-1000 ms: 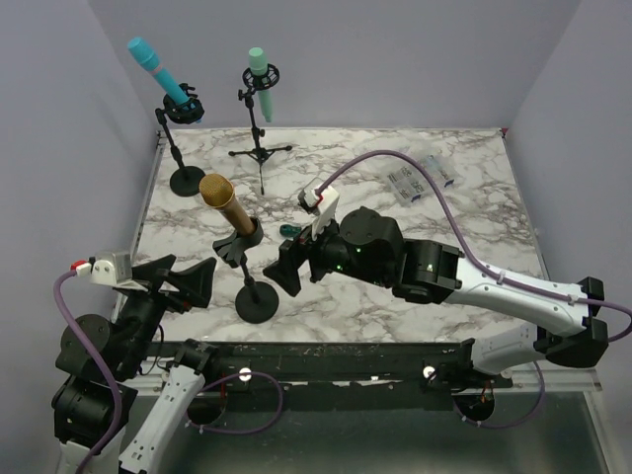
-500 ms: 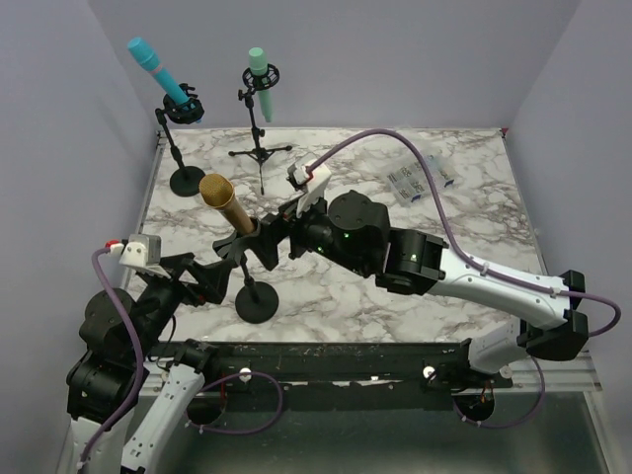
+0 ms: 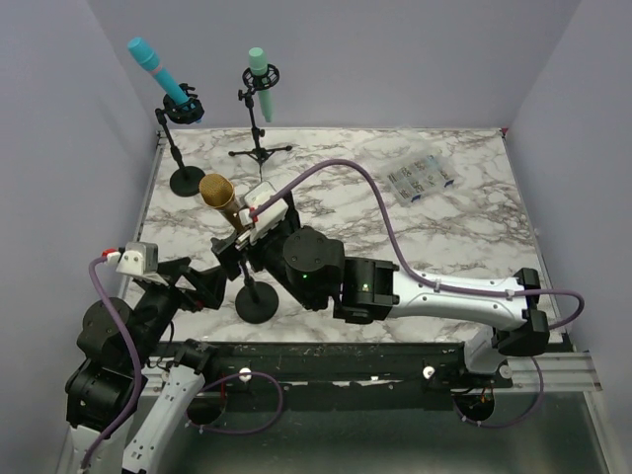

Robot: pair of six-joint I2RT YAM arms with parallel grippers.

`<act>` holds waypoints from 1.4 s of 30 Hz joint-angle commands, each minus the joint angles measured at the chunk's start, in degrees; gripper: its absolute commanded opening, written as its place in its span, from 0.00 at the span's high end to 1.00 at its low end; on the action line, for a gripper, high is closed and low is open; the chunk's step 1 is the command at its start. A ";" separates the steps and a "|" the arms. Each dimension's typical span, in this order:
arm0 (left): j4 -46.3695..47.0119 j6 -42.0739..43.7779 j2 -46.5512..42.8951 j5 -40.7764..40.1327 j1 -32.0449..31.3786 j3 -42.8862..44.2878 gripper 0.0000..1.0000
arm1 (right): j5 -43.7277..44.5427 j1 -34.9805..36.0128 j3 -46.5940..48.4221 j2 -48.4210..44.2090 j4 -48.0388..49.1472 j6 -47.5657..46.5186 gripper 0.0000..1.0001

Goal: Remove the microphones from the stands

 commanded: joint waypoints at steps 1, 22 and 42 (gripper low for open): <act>-2.21 0.72 -1.41 -2.52 0.09 0.11 0.02 | 7.58 1.06 1.63 2.95 8.91 -8.19 0.00; -5.32 2.39 -2.53 -5.60 0.09 1.91 0.01 | 13.19 1.07 7.06 12.03 14.45 -17.29 0.17; -5.78 1.90 2.08 -2.98 0.09 4.14 0.02 | 14.29 0.73 2.82 11.87 20.55 -21.03 0.92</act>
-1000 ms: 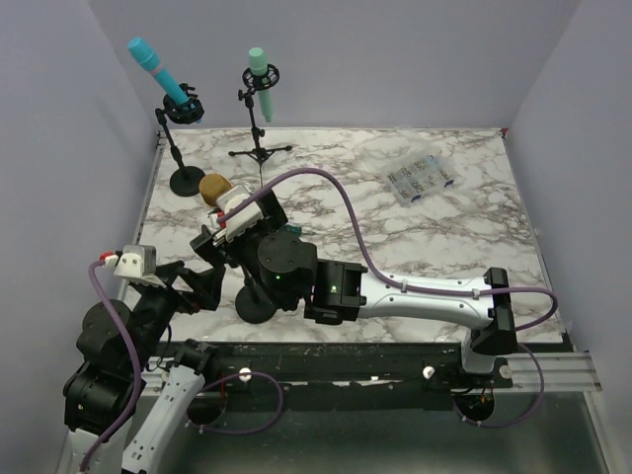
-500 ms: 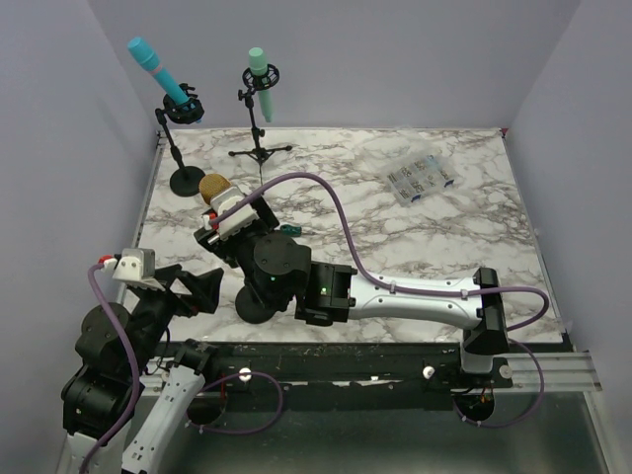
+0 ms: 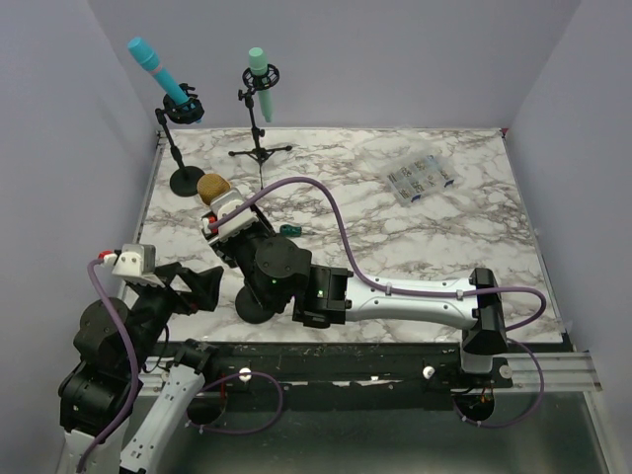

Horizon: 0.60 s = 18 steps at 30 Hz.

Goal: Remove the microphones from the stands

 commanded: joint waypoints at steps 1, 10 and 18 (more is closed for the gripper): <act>0.10 -0.22 2.85 1.38 0.09 1.51 0.01 | 0.57 -0.03 -1.23 -0.06 1.04 -0.22 0.94; 1.81 0.17 5.11 5.58 0.09 1.34 0.02 | -2.51 -0.89 -1.94 -1.75 -3.03 4.09 0.99; 4.22 6.49 9.34 8.92 0.09 3.08 0.02 | -5.63 -2.69 -2.48 -3.13 -6.86 8.70 0.99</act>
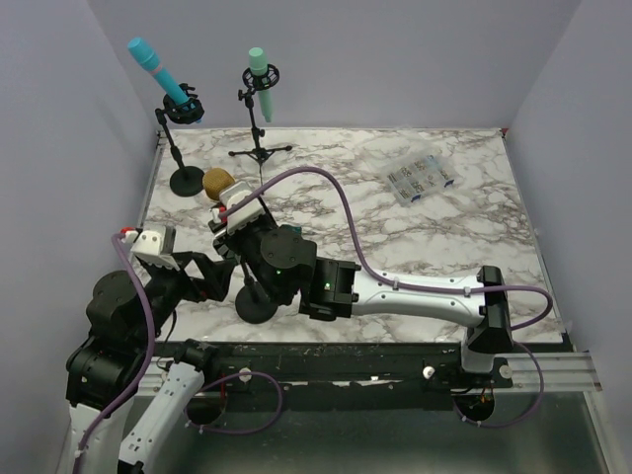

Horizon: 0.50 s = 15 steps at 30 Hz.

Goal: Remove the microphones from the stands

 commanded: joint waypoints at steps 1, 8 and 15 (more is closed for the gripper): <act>3.38 4.55 3.11 4.41 0.09 1.94 0.02 | -3.57 -1.34 -1.88 -2.12 -4.94 5.31 0.99; 7.10 5.26 6.20 8.08 0.08 0.43 0.02 | -5.76 -2.41 -2.64 -3.45 -6.22 8.07 0.99; 8.46 5.38 9.19 10.00 0.09 0.03 0.02 | -6.23 -2.75 -2.80 -3.83 -6.54 8.81 0.99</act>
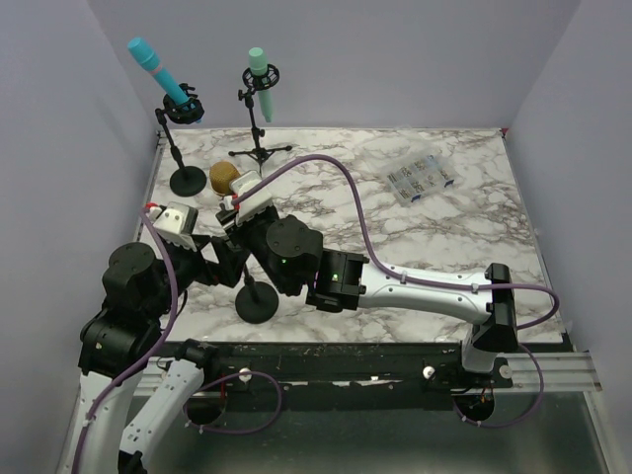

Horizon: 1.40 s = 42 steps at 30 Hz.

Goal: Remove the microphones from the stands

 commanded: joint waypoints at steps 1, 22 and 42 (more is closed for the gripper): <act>2.17 0.69 1.40 3.29 0.09 -0.64 0.03 | -1.40 -0.47 -1.32 -1.59 -2.89 1.71 0.99; 0.16 1.78 1.21 1.85 0.09 -3.21 0.93 | -1.30 -0.66 -1.26 -1.50 -2.89 1.89 0.99; -0.65 1.68 0.53 0.82 0.09 -4.42 1.00 | -1.57 -0.67 2.54 -4.64 -1.55 -0.69 0.99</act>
